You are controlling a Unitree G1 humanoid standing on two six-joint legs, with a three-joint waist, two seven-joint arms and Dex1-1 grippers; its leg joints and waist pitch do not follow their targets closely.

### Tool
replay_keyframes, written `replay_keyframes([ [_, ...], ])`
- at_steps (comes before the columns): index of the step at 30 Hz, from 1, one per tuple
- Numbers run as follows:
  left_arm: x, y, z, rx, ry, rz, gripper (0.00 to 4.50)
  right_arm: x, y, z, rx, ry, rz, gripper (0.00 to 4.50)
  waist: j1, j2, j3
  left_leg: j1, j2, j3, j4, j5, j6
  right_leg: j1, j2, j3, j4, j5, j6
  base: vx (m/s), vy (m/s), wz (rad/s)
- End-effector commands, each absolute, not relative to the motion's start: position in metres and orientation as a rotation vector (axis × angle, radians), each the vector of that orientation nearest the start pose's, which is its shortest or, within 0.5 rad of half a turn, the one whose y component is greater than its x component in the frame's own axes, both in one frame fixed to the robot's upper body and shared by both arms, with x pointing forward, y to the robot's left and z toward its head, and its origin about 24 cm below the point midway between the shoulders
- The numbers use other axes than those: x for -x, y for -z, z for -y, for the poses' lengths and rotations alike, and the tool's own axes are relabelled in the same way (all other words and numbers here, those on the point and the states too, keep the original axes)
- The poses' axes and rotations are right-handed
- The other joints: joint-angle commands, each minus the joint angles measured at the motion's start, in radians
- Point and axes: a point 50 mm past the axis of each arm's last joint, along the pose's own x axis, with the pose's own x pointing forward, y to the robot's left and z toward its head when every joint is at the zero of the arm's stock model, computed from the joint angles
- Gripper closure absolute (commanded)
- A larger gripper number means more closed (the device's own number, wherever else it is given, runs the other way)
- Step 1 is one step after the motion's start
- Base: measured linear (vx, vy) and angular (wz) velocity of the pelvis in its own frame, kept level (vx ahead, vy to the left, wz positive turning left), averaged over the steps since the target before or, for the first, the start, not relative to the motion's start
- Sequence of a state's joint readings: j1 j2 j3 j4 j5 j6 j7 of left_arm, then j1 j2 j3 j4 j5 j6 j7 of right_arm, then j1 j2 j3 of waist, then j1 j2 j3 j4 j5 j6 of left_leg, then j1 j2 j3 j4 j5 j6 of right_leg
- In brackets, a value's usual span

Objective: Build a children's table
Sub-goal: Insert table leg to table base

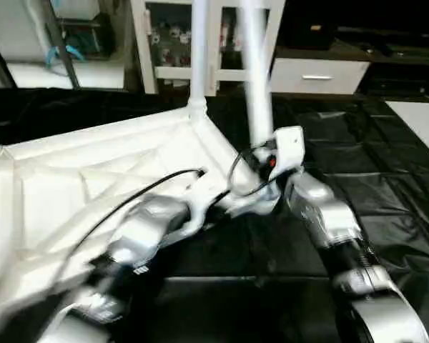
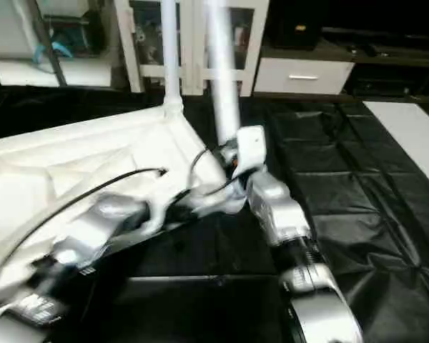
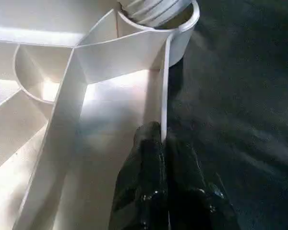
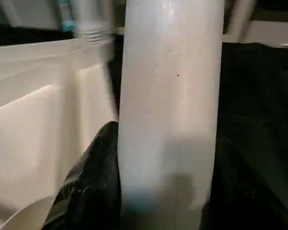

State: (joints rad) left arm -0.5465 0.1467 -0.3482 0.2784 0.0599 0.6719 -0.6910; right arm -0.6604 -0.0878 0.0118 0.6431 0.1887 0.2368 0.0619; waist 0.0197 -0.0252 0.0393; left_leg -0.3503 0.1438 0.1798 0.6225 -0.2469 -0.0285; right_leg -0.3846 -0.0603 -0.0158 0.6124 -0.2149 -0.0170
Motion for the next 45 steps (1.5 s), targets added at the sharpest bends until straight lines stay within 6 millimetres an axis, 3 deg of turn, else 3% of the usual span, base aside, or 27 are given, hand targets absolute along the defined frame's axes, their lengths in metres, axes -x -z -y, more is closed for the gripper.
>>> replay_keyframes([
  [1, -0.318, -0.05, -0.075, -0.305, 0.801, -0.566, 4.5, -0.36, -0.046, 0.132, -0.031, -0.102, -0.324, 2.65, 0.002, -0.007, -0.051, 0.006, 0.077, -0.027, -0.085, 0.05, 0.04, 0.042, -0.088, 0.041, -0.045, 0.116, -0.282, 0.0, 0.0, 0.0],
  [4, -0.322, -0.054, -0.077, -0.317, 0.764, -0.531, 4.5, -0.364, -0.059, 0.126, -0.065, -0.124, -0.245, 2.65, 0.012, -0.007, -0.048, 0.007, 0.081, -0.026, -0.084, 0.037, 0.072, 0.041, -0.092, 0.041, -0.048, 0.092, -0.27, 0.0, 0.0, 0.0],
  [8, -0.319, -0.055, -0.087, -0.361, 0.825, -0.472, 4.5, -0.366, -0.088, 0.127, -0.177, -0.216, -0.081, 2.65, 0.009, -0.008, -0.047, 0.002, 0.084, -0.029, -0.087, -0.008, 0.072, 0.044, -0.094, 0.042, -0.053, 0.029, -0.254, 0.0, 0.0, 0.0],
  [11, -0.314, -0.053, -0.092, -0.382, 0.877, -0.475, 4.5, -0.365, -0.107, 0.129, -0.244, -0.288, 0.01, 2.65, 0.006, -0.009, -0.049, 0.0, 0.085, -0.028, -0.084, 0.023, 0.092, 0.043, -0.093, 0.043, -0.046, 0.073, -0.255, 0.0, 0.0, 0.0],
  [12, -0.307, -0.051, -0.096, -0.406, 0.948, -0.473, 4.5, -0.361, -0.122, 0.132, -0.316, -0.376, 0.058, 2.65, 0.007, -0.01, -0.049, 0.0, 0.082, -0.027, -0.082, 0.03, 0.105, 0.044, -0.091, 0.043, -0.046, 0.082, -0.259, 0.0, 0.0, 0.0],
  [15, -0.298, -0.048, -0.101, -0.417, 1.022, -0.474, 4.5, -0.353, -0.136, 0.137, -0.378, -0.497, 0.09, 2.66, 0.011, -0.007, -0.049, 0.0, 0.086, -0.026, -0.08, 0.054, 0.132, 0.042, -0.088, 0.043, -0.04, 0.12, -0.264, 0.0, 0.0, 0.0],
  [18, -0.293, -0.047, -0.106, -0.417, 1.059, -0.464, 4.5, -0.344, -0.144, 0.143, -0.382, -0.596, 0.103, 2.66, 0.015, -0.003, -0.046, 0.006, 0.086, -0.021, -0.082, 0.046, 0.122, 0.034, -0.084, 0.041, -0.044, 0.085, -0.272, 0.0, 0.0, 0.0],
  [19, -0.293, -0.05, -0.108, -0.376, 1.068, -0.433, 4.05, -0.338, -0.148, 0.148, -0.366, -0.648, 0.11, 2.66, 0.016, -0.001, -0.046, 0.004, 0.089, -0.022, -0.083, 0.044, 0.112, 0.032, -0.085, 0.041, -0.043, 0.075, -0.277, 0.0, 0.0, 0.0],
  [20, -0.292, -0.06, -0.109, -0.285, 1.082, -0.395, 3.93, -0.333, -0.151, 0.153, -0.348, -0.683, 0.113, 2.66, 0.019, 0.0, -0.045, 0.006, 0.088, -0.021, -0.084, 0.03, 0.099, 0.036, -0.085, 0.042, -0.044, 0.064, -0.279, 0.0, 0.0, 0.0],
  [23, -0.294, -0.08, -0.114, -0.126, 1.083, -0.33, 3.8, -0.327, -0.152, 0.158, -0.309, -0.714, 0.11, 2.66, 0.023, -0.001, -0.048, 0.008, 0.089, -0.018, -0.084, 0.038, 0.076, 0.035, -0.084, 0.041, -0.039, 0.091, -0.294, 0.0, 0.0, 0.0],
  [24, -0.301, -0.105, -0.121, 0.012, 1.083, -0.213, 3.64, -0.325, -0.151, 0.159, -0.283, -0.716, 0.107, 2.66, 0.022, 0.002, -0.049, 0.007, 0.083, -0.016, -0.081, 0.051, 0.075, 0.032, -0.081, 0.039, -0.037, 0.112, -0.304, 0.0, 0.0, 0.0],
  [25, -0.301, -0.107, -0.121, 0.019, 1.082, -0.205, 3.52, -0.324, -0.151, 0.159, -0.281, -0.716, 0.107, 2.66, 0.022, -0.002, -0.048, 0.006, 0.083, -0.015, -0.081, 0.052, 0.073, 0.033, -0.081, 0.039, -0.038, 0.116, -0.309, 0.0, 0.0, 0.0],
  [29, -0.326, -0.15, -0.136, 0.207, 0.986, -0.004, 3.46, -0.319, -0.15, 0.148, -0.222, -0.752, 0.1, 2.66, 0.025, -0.008, -0.046, 0.004, 0.081, -0.013, -0.079, 0.044, 0.073, 0.037, -0.083, 0.041, -0.038, 0.12, -0.313, 0.0, 0.0, 0.0],
  [33, -0.347, -0.168, -0.143, 0.237, 0.862, 0.044, 3.46, -0.317, -0.148, 0.139, -0.205, -0.781, 0.099, 2.66, 0.025, -0.01, -0.048, 0.005, 0.079, -0.012, -0.074, 0.064, 0.083, 0.038, -0.08, 0.041, -0.037, 0.132, -0.3, 0.0, 0.0, 0.0],
  [35, -0.367, -0.175, -0.144, 0.174, 0.696, 0.03, 3.46, -0.316, -0.145, 0.133, -0.178, -0.795, 0.088, 2.66, 0.026, -0.01, -0.051, 0.005, 0.078, -0.013, -0.071, 0.09, 0.095, 0.04, -0.08, 0.041, -0.033, 0.165, -0.299, 0.0, 0.0, 0.0],
  [39, -0.381, -0.194, -0.126, 0.036, 0.621, 0.041, 3.46, -0.318, -0.134, 0.126, -0.055, -0.77, 0.024, 2.66, 0.032, -0.012, -0.054, 0.006, 0.082, -0.016, -0.067, 0.133, 0.099, 0.041, -0.083, 0.04, -0.028, 0.197, -0.294, 0.0, 0.0, 0.0],
  [42, -0.379, -0.208, -0.097, -0.002, 0.706, 0.058, 3.46, -0.32, -0.13, 0.121, 0.013, -0.765, 0.004, 2.66, 0.04, -0.013, -0.058, 0.009, 0.082, -0.014, -0.061, 0.174, 0.107, 0.039, -0.085, 0.039, -0.021, 0.24, -0.311, 0.0, 0.0, 0.0],
  [43, -0.379, -0.208, -0.097, -0.002, 0.706, 0.058, 3.46, -0.32, -0.13, 0.121, 0.013, -0.765, 0.004, 2.66, 0.045, -0.014, -0.057, 0.008, 0.082, -0.012, -0.059, 0.178, 0.114, 0.038, -0.085, 0.039, -0.02, 0.251, -0.319, 0.0, 0.0, 0.0],
  [44, -0.374, -0.217, -0.079, -0.015, 0.79, 0.081, 3.46, -0.32, -0.129, 0.118, 0.029, -0.769, 0.0, 2.66, 0.046, -0.018, -0.055, 0.003, 0.083, -0.012, -0.061, 0.177, 0.12, 0.041, -0.087, 0.04, -0.019, 0.254, -0.323, 0.0, 0.0, 0.0],
  [45, -0.374, -0.217, -0.079, -0.015, 0.79, 0.081, 3.46, -0.32, -0.129, 0.118, 0.029, -0.769, 0.0, 2.66, 0.048, -0.017, -0.056, 0.004, 0.083, -0.013, -0.06, 0.176, 0.119, 0.041, -0.088, 0.039, -0.018, 0.252, -0.324, 0.0, 0.0, 0.0],
])
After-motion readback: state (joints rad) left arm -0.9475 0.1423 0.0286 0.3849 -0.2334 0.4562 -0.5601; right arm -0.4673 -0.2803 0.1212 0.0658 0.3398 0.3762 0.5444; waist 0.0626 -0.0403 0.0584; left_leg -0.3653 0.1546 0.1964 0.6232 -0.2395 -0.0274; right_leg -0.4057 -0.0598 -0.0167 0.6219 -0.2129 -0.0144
